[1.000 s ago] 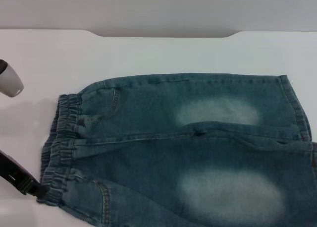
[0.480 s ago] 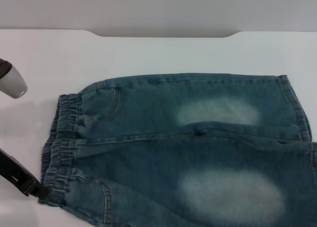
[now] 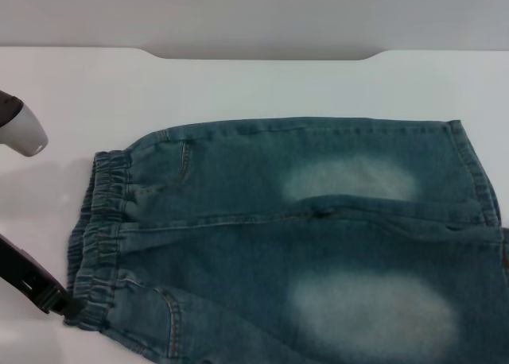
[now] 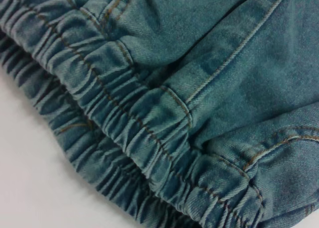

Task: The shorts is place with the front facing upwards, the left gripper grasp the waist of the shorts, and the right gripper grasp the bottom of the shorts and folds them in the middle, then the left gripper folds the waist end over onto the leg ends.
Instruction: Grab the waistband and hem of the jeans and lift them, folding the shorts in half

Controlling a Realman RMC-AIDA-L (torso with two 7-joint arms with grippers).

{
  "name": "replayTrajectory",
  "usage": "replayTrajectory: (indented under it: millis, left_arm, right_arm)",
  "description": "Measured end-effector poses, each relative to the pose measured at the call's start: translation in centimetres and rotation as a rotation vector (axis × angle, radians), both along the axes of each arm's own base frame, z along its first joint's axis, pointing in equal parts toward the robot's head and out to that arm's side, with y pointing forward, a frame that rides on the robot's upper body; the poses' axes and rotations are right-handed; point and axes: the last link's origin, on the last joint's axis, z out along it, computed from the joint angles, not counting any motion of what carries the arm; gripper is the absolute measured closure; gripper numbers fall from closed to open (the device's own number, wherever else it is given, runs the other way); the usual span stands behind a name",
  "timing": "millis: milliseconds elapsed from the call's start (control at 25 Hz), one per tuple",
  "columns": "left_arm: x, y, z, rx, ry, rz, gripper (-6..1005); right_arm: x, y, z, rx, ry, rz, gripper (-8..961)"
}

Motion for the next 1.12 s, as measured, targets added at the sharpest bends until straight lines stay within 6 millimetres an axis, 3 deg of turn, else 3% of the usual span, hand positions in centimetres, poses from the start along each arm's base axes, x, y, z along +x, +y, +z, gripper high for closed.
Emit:
replayTrajectory:
  millis: [1120]
  left_arm:
    - [-0.1,0.1,0.3,0.004,0.008,-0.003,968]
  right_arm:
    - [-0.8,0.6,-1.7,-0.027,0.030,0.027,548]
